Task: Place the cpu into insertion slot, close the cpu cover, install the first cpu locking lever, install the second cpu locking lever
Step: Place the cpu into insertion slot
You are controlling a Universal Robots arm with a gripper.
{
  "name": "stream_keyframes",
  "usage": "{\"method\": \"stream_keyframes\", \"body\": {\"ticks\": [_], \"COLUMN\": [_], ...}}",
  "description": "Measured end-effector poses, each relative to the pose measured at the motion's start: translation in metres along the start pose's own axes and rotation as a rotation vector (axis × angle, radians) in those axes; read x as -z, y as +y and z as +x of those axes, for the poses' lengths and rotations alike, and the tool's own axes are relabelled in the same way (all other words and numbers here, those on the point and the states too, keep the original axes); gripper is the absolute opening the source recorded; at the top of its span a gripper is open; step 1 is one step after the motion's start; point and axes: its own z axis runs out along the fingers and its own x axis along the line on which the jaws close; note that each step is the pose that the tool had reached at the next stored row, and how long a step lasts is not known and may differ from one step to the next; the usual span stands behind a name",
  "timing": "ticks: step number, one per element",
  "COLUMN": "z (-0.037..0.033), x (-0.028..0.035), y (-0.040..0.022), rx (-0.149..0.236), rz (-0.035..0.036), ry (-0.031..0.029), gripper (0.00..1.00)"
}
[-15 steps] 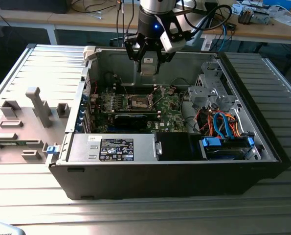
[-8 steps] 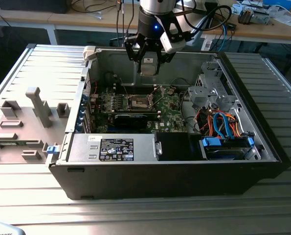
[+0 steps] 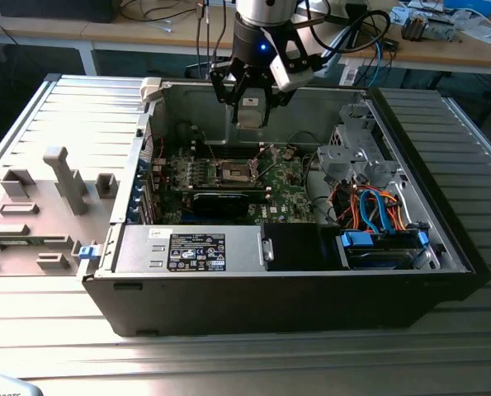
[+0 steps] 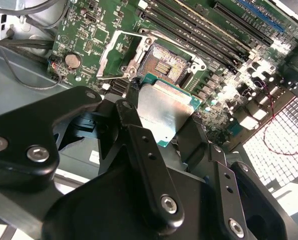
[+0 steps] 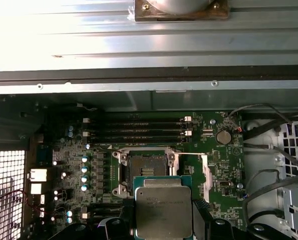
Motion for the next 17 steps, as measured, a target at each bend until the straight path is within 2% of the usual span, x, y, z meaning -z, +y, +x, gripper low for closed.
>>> {"method": "stream_keyframes", "body": {"ticks": [17], "z": [-0.0001], "x": [-0.0037], "y": [-0.0003], "rx": [0.0], "rz": [-0.0001], "ry": [-0.0001], "gripper": [0.55]}}
